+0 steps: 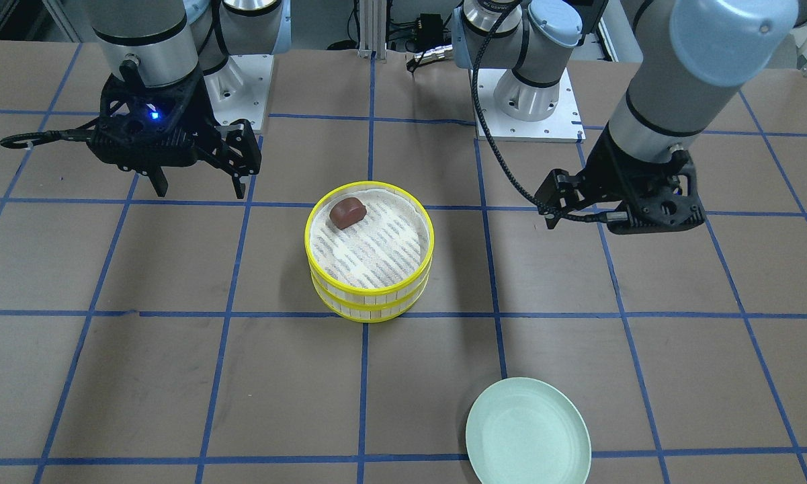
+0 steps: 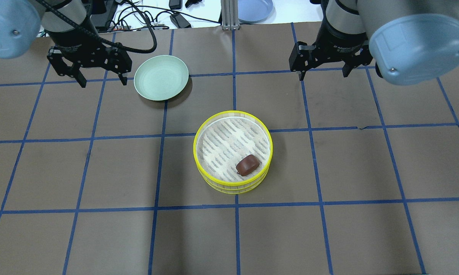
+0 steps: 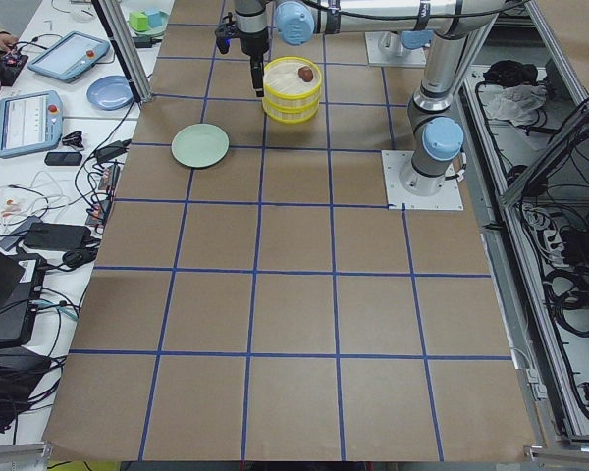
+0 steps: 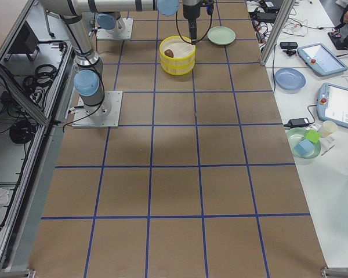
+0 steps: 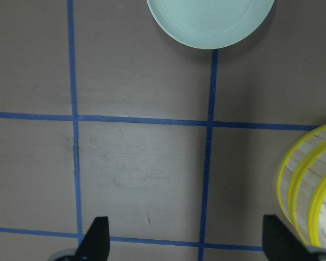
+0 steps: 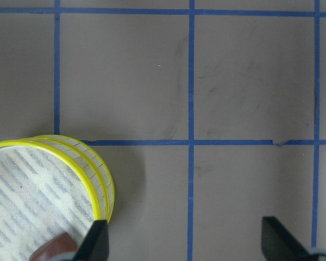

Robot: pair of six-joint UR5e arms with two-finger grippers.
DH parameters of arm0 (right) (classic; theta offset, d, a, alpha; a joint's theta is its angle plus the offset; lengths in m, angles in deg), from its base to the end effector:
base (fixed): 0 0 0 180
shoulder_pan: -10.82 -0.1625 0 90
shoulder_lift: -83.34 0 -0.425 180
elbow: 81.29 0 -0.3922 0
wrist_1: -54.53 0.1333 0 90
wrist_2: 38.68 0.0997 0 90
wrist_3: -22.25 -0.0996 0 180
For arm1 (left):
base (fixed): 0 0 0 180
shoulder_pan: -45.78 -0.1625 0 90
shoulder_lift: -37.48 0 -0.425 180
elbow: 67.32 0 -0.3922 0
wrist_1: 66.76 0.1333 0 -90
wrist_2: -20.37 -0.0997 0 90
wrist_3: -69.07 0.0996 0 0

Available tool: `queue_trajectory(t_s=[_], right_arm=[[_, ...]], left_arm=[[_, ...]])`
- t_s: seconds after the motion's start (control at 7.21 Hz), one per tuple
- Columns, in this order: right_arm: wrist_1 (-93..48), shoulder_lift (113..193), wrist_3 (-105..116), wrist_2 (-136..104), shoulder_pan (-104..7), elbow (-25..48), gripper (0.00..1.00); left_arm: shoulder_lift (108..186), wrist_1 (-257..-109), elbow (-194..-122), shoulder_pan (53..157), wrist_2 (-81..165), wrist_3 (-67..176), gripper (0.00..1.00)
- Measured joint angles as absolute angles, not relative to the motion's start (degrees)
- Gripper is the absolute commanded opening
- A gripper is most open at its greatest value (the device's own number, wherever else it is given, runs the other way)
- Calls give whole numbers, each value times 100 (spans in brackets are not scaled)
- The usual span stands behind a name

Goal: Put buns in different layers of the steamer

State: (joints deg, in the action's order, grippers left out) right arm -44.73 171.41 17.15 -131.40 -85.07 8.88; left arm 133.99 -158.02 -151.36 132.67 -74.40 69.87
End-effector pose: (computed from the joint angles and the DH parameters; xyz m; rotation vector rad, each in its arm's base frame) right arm 0.1810 -0.5016 0.4866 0.0168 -3.0999 0.2001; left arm -0.0957 -0.5429 0.4786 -0.0596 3.0584 0.0526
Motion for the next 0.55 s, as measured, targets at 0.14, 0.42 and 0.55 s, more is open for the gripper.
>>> queue_trajectory(t_s=[0.14,0.42,0.55], right_arm=[[-4477,17141,1720,-13140,-8507,888,100],[-4488,17141,1722,-13140,-8507,889,100],[-4475,17141,1718,-13145,-8507,889,100]], left_arm=[[13229,-15827,-15141,13240,-7513,7086,100],[12954,-15856,-15209,13284,-7261,7020,100],[12853,-15897,-15240,13303,-7061,6975,100]])
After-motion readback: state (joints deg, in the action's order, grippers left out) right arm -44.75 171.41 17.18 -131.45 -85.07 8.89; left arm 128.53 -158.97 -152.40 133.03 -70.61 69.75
